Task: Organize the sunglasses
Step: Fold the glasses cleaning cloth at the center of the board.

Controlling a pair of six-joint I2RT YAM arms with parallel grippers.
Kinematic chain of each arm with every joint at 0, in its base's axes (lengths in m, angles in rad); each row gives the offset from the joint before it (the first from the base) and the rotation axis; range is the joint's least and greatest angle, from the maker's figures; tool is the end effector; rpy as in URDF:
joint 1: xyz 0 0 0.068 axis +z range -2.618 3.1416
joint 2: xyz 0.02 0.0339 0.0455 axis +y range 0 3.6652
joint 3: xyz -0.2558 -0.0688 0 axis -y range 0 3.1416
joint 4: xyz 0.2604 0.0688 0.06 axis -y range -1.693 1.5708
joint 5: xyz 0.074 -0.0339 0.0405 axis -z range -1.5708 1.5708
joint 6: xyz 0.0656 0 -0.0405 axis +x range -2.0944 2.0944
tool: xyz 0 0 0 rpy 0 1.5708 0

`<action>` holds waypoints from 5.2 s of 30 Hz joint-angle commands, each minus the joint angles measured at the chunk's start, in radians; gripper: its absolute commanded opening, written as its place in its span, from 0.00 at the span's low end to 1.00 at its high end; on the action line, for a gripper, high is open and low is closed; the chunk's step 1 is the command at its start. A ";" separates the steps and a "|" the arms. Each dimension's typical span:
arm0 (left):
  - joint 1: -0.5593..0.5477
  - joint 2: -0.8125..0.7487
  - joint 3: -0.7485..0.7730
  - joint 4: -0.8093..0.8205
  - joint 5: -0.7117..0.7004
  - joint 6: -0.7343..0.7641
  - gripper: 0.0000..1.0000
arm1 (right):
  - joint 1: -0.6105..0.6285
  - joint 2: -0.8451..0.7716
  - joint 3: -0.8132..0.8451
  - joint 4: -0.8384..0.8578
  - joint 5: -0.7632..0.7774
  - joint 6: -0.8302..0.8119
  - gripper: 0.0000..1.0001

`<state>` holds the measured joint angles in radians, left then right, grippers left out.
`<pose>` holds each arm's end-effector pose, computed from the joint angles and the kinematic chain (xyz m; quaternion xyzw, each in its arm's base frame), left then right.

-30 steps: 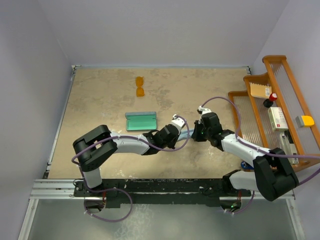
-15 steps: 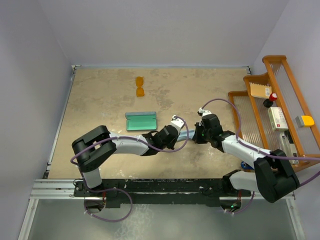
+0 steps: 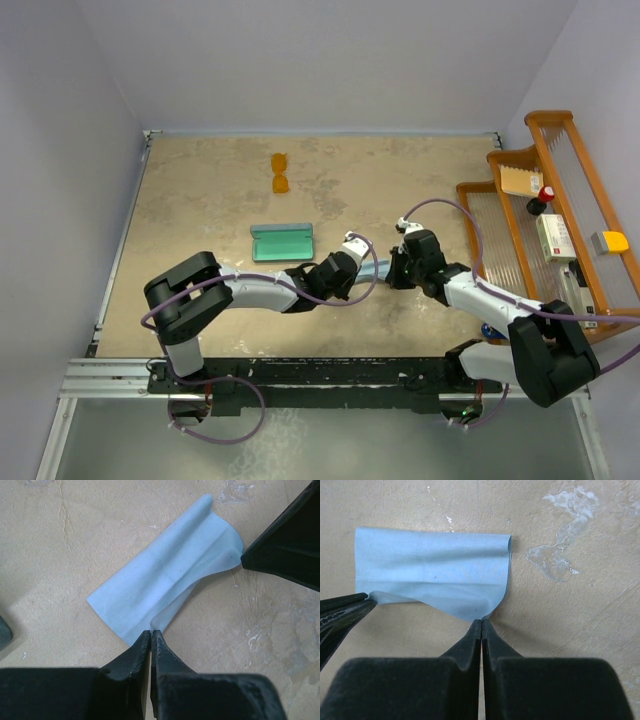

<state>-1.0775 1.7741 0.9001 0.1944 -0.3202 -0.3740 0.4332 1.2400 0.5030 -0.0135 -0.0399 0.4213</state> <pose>0.2032 -0.3344 0.1172 0.2424 0.8599 -0.1748 0.4137 0.2459 0.1166 0.1297 -0.0134 0.9168 0.1818 0.3552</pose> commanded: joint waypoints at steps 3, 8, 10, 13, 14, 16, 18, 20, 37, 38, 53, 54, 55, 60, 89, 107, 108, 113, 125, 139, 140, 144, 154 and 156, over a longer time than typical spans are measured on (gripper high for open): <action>-0.007 -0.024 -0.005 0.027 -0.021 0.005 0.03 | 0.008 -0.031 -0.013 -0.003 0.012 0.013 0.00; -0.009 -0.022 -0.005 0.028 -0.025 0.003 0.08 | 0.009 -0.028 -0.015 -0.004 0.014 0.014 0.00; -0.009 -0.021 -0.004 0.028 -0.026 0.003 0.08 | 0.009 -0.028 -0.016 -0.003 0.016 0.014 0.00; -0.009 -0.024 -0.002 0.025 -0.035 0.001 0.13 | 0.009 -0.024 -0.013 -0.009 0.026 0.016 0.00; -0.009 -0.026 -0.002 0.022 -0.038 0.001 0.14 | 0.009 -0.024 -0.013 -0.009 0.026 0.016 0.00; -0.010 -0.029 0.003 0.012 -0.048 0.003 0.14 | 0.009 -0.027 -0.016 -0.008 0.023 0.016 0.00; -0.009 -0.037 0.003 0.003 -0.058 0.003 0.14 | 0.009 -0.029 -0.016 -0.014 0.035 0.015 0.00; -0.009 -0.046 0.003 -0.004 -0.068 0.003 0.14 | 0.009 -0.031 -0.018 -0.014 0.034 0.016 0.00; -0.012 -0.144 0.014 -0.105 -0.122 -0.272 0.11 | 0.010 -0.080 0.011 -0.050 0.061 0.019 0.30; -0.014 -0.132 0.013 -0.112 -0.131 -0.321 0.11 | 0.010 -0.077 0.017 -0.053 0.067 0.019 0.30; -0.042 -0.009 0.025 -0.149 -0.194 -0.571 0.18 | 0.010 -0.045 0.011 -0.029 0.062 0.023 0.32; -0.042 -0.005 0.028 -0.149 -0.196 -0.573 0.18 | 0.010 -0.040 0.010 -0.027 0.058 0.024 0.31; -0.042 0.000 0.030 -0.153 -0.199 -0.574 0.18 | 0.010 -0.036 0.007 -0.022 0.056 0.025 0.31; -0.042 0.011 0.038 -0.166 -0.209 -0.578 0.18 | 0.010 -0.030 -0.009 0.000 0.043 0.026 0.30; -0.044 0.055 0.068 -0.190 -0.177 -0.578 0.04 | 0.012 0.024 -0.008 0.027 0.004 0.027 0.26; -0.044 0.027 0.083 -0.213 -0.202 -0.531 0.00 | 0.016 0.008 0.006 0.019 0.001 0.025 0.00; -0.043 0.025 0.085 -0.215 -0.205 -0.526 0.00 | 0.016 0.006 0.008 0.018 0.002 0.025 0.00; -0.043 0.018 0.105 -0.229 -0.212 -0.498 0.00 | 0.016 -0.008 0.014 0.013 0.007 0.026 0.00; -0.044 0.009 0.154 -0.257 -0.230 -0.462 0.00 | 0.016 -0.033 0.041 -0.014 0.018 0.020 0.00; -0.044 -0.011 0.157 -0.285 -0.240 -0.464 0.00 | 0.016 -0.039 0.055 -0.027 0.019 0.016 0.00; -0.044 -0.010 0.157 -0.295 -0.246 -0.475 0.00 | 0.016 -0.038 0.052 -0.026 0.020 0.015 0.00; -0.044 -0.007 0.139 -0.311 -0.250 -0.525 0.17 | 0.016 -0.036 0.039 -0.018 0.019 0.017 0.00; -0.044 0.023 0.151 -0.294 -0.231 -0.565 0.31 | 0.016 -0.033 0.025 0.001 0.005 0.019 0.00; -0.044 0.036 0.159 -0.288 -0.214 -0.569 0.29 | 0.016 -0.035 0.022 0.003 0.006 0.019 0.00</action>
<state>-1.1152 1.8072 1.0191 -0.1146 -0.5457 -0.9157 0.4450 1.2217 0.5240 -0.0250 -0.0219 0.4419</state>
